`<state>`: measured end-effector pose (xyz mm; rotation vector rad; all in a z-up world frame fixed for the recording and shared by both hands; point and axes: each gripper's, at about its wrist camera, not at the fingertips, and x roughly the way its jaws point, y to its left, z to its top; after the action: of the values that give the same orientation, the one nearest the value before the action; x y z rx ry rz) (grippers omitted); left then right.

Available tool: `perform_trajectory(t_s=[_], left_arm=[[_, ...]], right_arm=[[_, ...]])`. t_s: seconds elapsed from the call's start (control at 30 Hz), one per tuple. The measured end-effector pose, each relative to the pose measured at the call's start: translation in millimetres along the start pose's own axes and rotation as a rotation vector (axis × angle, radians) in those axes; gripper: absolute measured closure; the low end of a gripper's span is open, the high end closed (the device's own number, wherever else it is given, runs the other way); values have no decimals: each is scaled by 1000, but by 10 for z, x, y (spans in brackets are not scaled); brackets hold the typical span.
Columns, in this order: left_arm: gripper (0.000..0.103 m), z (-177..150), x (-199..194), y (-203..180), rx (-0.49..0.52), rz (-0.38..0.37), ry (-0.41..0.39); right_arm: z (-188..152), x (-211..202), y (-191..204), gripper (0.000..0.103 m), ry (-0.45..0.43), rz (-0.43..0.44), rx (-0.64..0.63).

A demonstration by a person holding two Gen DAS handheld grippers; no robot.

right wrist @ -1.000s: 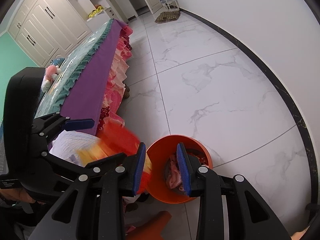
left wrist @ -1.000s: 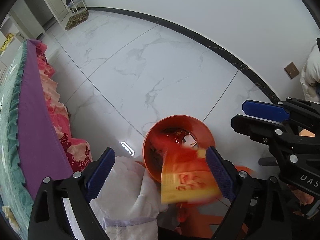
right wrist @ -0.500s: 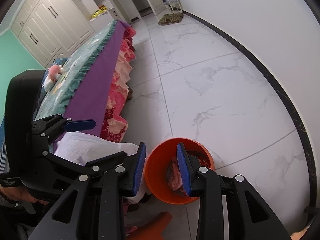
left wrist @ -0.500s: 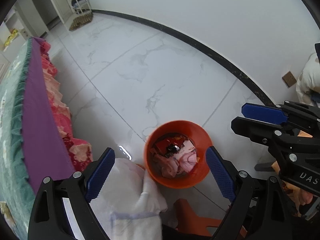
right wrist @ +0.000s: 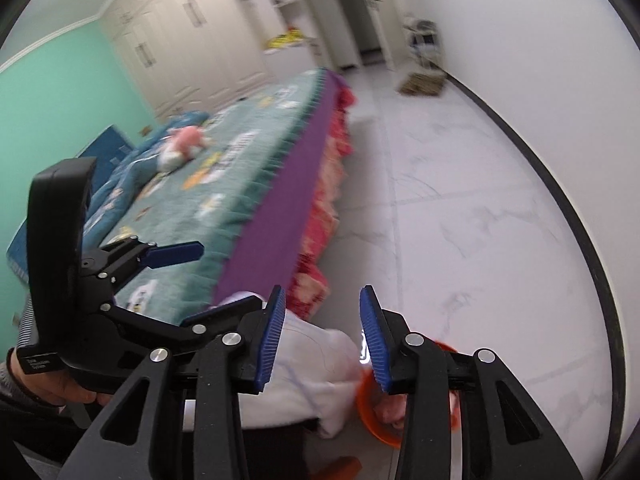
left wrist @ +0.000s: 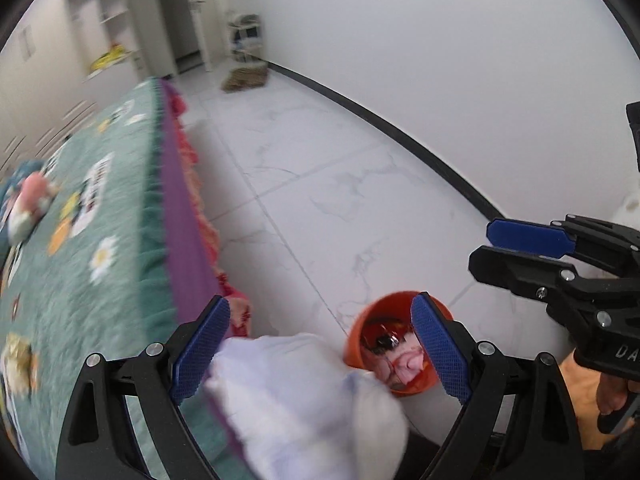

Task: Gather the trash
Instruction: 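Move both tools back toward the white tissue and yellow paper on the bed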

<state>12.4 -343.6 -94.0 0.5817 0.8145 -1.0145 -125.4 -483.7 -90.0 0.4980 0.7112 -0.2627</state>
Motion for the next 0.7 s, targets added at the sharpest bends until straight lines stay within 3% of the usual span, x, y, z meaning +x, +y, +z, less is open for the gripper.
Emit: perform_trajectory(t_s=[0.33, 0.7], left_arm=[[12, -526, -591, 1097, -257, 194, -47], [12, -1300, -1085, 2472, -562, 392, -26]], right_arm=[[365, 523, 1512, 63, 52, 223, -284], [446, 1354, 3232, 63, 154, 427, -537]])
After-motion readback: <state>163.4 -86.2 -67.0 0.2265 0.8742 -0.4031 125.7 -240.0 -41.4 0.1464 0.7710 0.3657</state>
